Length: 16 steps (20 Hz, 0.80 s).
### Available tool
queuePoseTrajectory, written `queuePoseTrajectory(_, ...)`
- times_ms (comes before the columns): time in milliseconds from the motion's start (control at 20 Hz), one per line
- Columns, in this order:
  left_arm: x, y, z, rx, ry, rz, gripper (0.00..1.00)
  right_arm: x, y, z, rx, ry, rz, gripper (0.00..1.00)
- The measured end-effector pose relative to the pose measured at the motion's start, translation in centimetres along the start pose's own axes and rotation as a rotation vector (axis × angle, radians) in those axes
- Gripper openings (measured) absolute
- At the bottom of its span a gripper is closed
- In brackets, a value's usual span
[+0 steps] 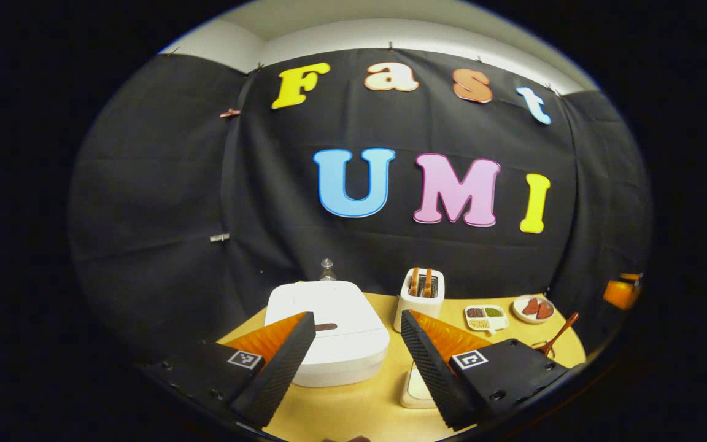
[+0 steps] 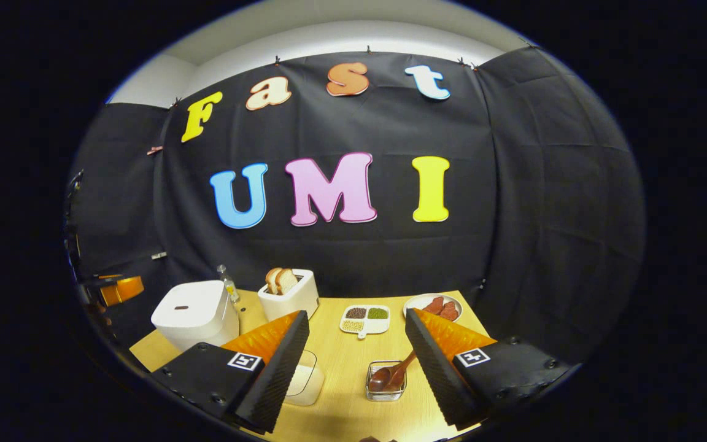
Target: Close the left gripper, press the button to open the rice cooker; take a wooden spoon from the chopstick holder with the right hand, scoop a spoonful of rice and pour it into the rice cooker, then put the wooden spoon back into the chopstick holder.
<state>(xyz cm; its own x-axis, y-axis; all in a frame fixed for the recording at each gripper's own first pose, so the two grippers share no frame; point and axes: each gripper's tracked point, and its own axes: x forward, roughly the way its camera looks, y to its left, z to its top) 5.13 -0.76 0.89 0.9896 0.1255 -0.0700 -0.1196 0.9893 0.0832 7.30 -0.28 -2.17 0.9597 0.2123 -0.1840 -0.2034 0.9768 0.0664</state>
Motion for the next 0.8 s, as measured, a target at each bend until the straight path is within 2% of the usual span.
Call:
queuePoseTrajectory(100, -1.6, -1.1, -1.2, 0.031, 0.013, -0.081, 0.97, -2.0, 0.8, 0.0, 0.012, 0.002, -0.034, 0.99)
queuePoseTrajectory(300, -5.7, -1.8, -2.3, -0.018, -0.019, -0.177, 0.96, -5.5, 2.9, -0.4, 0.020, -0.031, -0.081, 0.98)
queuePoseTrajectory(500, -8.3, -2.0, -3.8, -0.027, -0.026, -0.222, 0.96, -8.4, 5.2, -2.3, 0.032, -0.018, -0.095, 0.98)
queuePoseTrajectory(650, -9.9, -1.9, -4.0, -0.029, -0.022, -0.255, 0.96, -9.8, 5.8, -1.9, 0.028, -0.039, -0.107, 0.98)
queuePoseTrajectory(800, -10.7, -0.8, -4.3, -0.028, -0.020, -0.242, 0.96, -10.6, 7.1, -2.0, 0.031, -0.051, -0.111, 0.98)
